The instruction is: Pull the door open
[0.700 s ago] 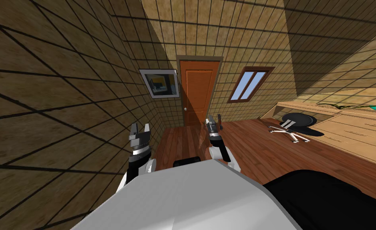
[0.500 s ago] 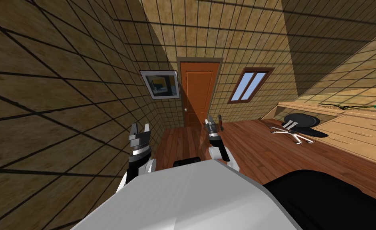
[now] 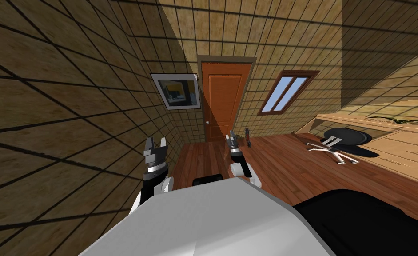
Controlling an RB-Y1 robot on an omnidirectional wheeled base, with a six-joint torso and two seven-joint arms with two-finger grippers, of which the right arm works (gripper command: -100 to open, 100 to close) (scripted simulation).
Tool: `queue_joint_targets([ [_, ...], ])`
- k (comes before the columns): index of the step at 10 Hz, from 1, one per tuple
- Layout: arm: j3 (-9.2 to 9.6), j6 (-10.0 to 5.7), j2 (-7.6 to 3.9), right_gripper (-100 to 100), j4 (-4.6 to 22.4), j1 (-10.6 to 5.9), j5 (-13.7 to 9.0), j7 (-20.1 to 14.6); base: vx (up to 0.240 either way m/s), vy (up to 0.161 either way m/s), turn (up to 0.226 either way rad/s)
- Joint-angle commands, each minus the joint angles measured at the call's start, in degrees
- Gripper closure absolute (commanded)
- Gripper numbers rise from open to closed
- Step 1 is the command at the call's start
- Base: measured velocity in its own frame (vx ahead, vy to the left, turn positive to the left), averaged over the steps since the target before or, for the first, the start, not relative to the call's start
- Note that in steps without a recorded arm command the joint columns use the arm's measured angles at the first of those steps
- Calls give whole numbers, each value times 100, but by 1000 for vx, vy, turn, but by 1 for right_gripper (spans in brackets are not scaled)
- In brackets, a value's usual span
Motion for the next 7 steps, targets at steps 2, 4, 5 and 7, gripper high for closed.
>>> queue_joint_targets([
  [2,51,-68,-49,-100,203,-59,-105,-274,109,17,10],
  [4,85,-133,-89,-100,395,-123,-189,-483,93,20,11],
  [5,102,-165,-108,-100,491,-155,-231,-587,90,28,10],
  [7,140,-235,-150,-100,701,-225,-323,-816,91,25,11],
])
